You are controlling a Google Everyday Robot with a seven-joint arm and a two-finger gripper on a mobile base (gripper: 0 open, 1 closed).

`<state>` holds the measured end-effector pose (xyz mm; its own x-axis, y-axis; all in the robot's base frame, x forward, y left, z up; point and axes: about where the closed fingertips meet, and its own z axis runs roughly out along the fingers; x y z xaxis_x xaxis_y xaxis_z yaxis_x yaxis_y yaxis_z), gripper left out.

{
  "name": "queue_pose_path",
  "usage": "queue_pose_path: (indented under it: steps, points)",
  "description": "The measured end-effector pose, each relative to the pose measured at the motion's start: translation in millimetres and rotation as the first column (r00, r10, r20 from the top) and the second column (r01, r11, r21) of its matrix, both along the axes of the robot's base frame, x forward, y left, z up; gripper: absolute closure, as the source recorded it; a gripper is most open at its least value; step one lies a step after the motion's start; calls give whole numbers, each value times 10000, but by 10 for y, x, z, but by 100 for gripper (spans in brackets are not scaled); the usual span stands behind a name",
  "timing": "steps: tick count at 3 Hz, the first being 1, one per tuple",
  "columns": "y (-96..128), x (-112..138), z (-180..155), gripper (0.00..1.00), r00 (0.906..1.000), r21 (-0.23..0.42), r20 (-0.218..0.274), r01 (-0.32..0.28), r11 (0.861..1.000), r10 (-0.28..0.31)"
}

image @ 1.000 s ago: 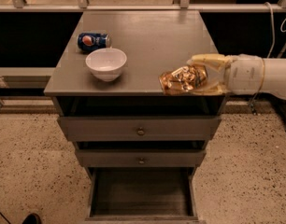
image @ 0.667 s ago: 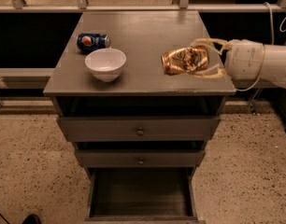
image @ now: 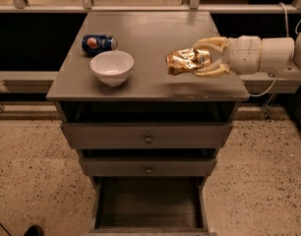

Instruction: Pick orange can from bottom drawer and place on counter

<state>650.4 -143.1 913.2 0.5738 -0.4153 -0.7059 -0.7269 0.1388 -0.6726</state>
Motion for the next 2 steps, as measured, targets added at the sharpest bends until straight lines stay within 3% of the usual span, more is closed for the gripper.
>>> queue_pose_path:
  steps: [1, 2]
  points:
    - [-6, 139, -230, 100, 9810, 160, -1936, 156, 9997, -122]
    - [-41, 195, -357, 84, 9540, -152, -2983, 268, 9995, -301]
